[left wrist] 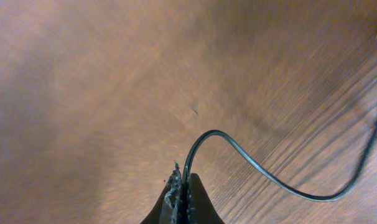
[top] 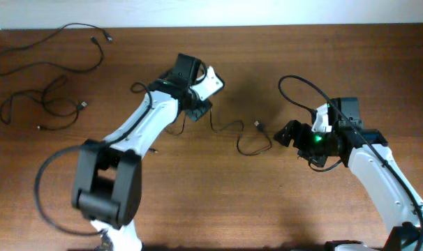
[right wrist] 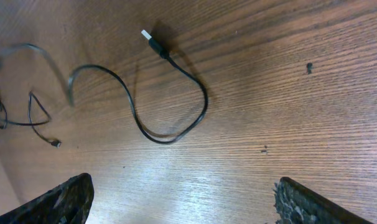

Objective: Untangle cables

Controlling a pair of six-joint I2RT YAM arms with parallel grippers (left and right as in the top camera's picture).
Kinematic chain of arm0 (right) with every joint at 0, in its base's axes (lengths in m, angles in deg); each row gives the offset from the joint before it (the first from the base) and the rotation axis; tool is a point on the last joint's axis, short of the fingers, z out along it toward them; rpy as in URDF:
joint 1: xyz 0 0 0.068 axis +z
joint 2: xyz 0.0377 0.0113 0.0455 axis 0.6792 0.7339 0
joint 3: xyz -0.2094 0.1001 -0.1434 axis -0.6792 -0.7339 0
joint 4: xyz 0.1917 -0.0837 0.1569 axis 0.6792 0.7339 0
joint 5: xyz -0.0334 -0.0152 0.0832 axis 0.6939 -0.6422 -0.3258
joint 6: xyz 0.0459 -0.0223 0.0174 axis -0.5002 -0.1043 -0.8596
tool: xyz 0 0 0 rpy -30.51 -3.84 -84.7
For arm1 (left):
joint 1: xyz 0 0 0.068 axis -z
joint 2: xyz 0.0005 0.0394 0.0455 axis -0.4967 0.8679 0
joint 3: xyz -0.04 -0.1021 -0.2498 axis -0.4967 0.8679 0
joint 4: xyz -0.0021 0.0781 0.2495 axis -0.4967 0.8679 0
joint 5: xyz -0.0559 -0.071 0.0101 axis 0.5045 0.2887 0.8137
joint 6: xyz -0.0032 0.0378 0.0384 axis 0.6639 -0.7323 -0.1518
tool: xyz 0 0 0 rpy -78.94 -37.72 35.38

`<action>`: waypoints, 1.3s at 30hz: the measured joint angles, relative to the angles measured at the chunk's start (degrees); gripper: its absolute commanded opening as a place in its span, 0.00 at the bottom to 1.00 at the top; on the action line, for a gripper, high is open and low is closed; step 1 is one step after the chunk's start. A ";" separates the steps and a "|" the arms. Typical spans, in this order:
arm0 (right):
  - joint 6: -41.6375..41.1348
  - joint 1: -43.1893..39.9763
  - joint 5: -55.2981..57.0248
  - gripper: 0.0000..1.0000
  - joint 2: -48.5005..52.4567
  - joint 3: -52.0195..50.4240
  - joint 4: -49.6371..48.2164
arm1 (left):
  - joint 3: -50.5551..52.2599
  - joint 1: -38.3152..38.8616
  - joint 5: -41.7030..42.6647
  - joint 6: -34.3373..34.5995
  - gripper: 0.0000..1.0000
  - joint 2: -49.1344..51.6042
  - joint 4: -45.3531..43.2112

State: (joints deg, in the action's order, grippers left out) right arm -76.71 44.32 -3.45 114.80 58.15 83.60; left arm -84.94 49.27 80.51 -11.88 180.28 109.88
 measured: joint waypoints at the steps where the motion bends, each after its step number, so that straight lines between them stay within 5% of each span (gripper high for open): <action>1: 0.02 0.00 0.00 0.93 0.00 0.00 -0.02 | -0.42 0.00 0.02 0.50 0.00 -1.92 0.22; 6: 0.02 0.00 0.00 0.93 0.00 0.00 0.15 | -1.88 0.00 0.17 1.88 0.00 -5.44 2.86; 10: 0.04 0.00 0.00 0.93 0.00 0.00 0.13 | -2.56 0.00 0.20 13.86 0.00 -7.10 -0.57; 16: 0.04 0.00 0.00 0.93 0.00 0.00 0.04 | -7.96 0.00 2.36 26.08 0.00 -25.18 -5.29; 20: 0.04 0.00 0.04 0.93 0.00 0.00 -0.07 | -8.33 0.00 5.07 29.22 0.00 -35.23 -5.70; 31: 0.04 0.00 0.17 0.93 0.00 0.00 -0.04 | -8.33 0.00 4.94 32.52 0.00 -36.04 -3.80; 34: 0.04 0.00 0.59 0.93 0.00 0.00 -0.02 | -8.33 0.07 -0.81 36.26 0.00 -37.38 0.07; 39: 0.02 0.00 1.05 0.93 0.00 0.00 -0.02 | -8.37 0.00 -24.79 47.47 0.00 -42.21 10.62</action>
State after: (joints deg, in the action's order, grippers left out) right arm -76.69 44.32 -2.41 114.80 58.15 83.58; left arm -93.31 49.27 55.73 35.59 138.08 120.50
